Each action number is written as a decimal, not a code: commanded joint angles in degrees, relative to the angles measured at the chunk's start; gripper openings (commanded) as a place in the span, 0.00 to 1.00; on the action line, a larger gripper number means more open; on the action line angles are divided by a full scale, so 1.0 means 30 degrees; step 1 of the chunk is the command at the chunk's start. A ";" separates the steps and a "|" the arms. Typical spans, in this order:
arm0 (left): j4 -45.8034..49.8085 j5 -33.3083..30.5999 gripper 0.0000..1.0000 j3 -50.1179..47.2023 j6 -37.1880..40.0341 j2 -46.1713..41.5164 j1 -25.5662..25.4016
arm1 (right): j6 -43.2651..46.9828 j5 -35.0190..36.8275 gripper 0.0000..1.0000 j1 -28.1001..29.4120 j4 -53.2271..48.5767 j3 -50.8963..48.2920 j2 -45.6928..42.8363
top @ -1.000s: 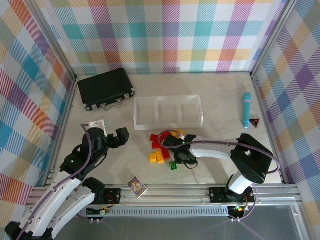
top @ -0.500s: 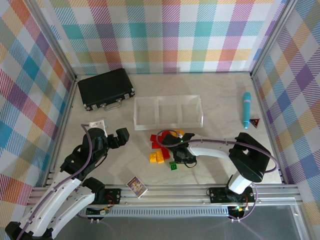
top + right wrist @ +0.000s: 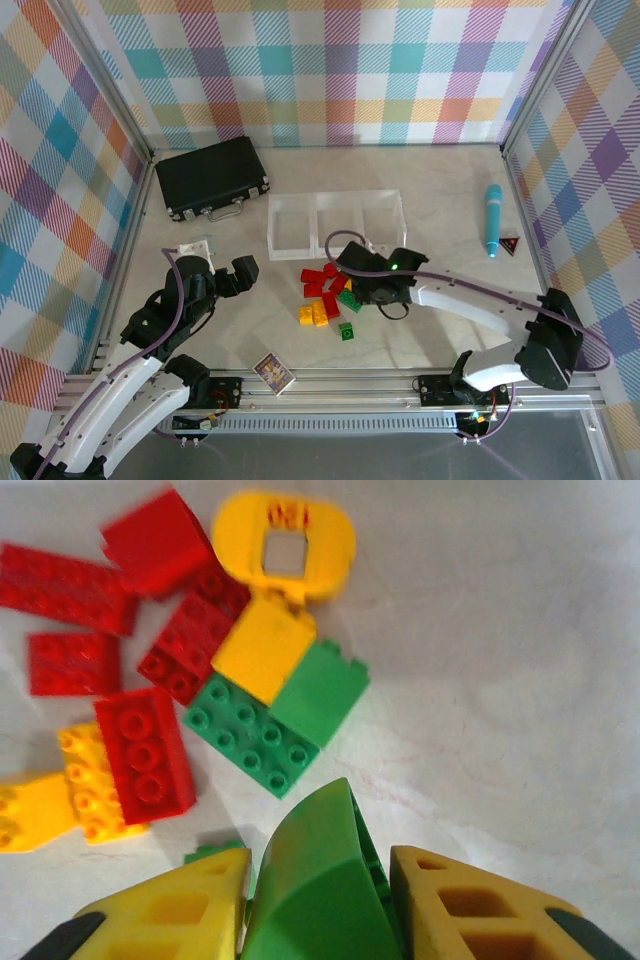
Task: Sort the legos into containers by color
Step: Pick up the lego from the bottom-center of the table, then pick up the lego from the center of the table.
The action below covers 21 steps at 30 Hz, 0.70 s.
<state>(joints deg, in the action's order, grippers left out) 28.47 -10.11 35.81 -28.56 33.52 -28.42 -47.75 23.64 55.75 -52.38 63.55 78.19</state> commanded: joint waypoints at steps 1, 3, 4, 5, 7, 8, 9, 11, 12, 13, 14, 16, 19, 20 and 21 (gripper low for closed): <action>0.0233 0.0036 1.00 0.0279 -0.0307 -0.0047 -0.0197 | 0.2634 0.0757 0.30 -0.1876 -0.0281 0.0754 -0.0650; 0.0291 0.0094 1.00 0.0330 -0.0369 0.0015 -0.0193 | 0.3914 -0.0088 0.30 -0.3344 0.0674 0.0927 -0.0781; 0.0399 0.0090 1.00 0.0381 -0.0409 0.0048 -0.0196 | 0.4576 -0.0526 0.30 -0.4181 0.1168 0.1034 -0.0726; 0.0494 0.0091 1.00 0.0442 -0.0424 0.0133 -0.0193 | 0.5204 -0.0965 0.30 -0.4944 0.1566 0.1229 -0.0625; 0.0683 0.0119 1.00 0.0604 -0.0437 0.0306 -0.0193 | 0.6263 -0.1671 0.30 -0.6138 0.2302 0.1669 -0.0077; 0.0746 0.0147 1.00 0.0685 -0.0420 0.0414 -0.0193 | 0.6794 -0.2029 0.30 -0.6677 0.2642 0.1993 0.0331; 0.0815 0.0116 1.00 0.0740 -0.0435 0.0500 -0.0193 | 0.7239 -0.2397 0.30 -0.7117 0.2863 0.2314 0.0753; 0.0893 0.0062 1.00 0.0779 -0.0455 0.0627 -0.0193 | 0.8152 -0.3000 0.29 -0.7848 0.3429 0.3075 0.1856; 0.0926 0.0013 1.00 0.0805 -0.0482 0.0691 -0.0193 | 0.8492 -0.3253 0.30 -0.8149 0.3639 0.3424 0.2375; 0.0938 -0.0052 1.00 0.0797 -0.0568 0.0716 -0.0193 | 0.8797 -0.3591 0.30 -0.8537 0.3845 0.3837 0.3047; 0.0938 -0.0113 1.00 0.0805 -0.0627 0.0755 -0.0193 | 0.9158 -0.3918 0.29 -0.8874 0.4019 0.4248 0.3678; 0.0946 -0.0119 1.00 0.0848 -0.0728 0.0867 -0.0193 | 0.9599 -0.4668 0.29 -0.9414 0.4235 0.5089 0.4992; 0.1113 -0.0337 1.00 0.1088 -0.0834 0.1113 -0.0193 | 1.0156 -0.5379 0.29 -0.9940 0.4433 0.6340 0.6855; 0.1216 -0.0516 1.00 0.1181 -0.0936 0.1187 -0.0193 | 1.0335 -0.5548 0.30 -1.0061 0.4430 0.6781 0.7434; 0.1293 -0.0661 1.00 0.1242 -0.0986 0.1245 -0.0193 | 1.0460 -0.5635 0.29 -1.0162 0.4441 0.7095 0.7925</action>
<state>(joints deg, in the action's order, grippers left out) 30.55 -10.52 37.15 -30.30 37.06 -28.42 -20.05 10.24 26.17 -40.21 81.58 99.31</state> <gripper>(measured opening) 0.997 0.347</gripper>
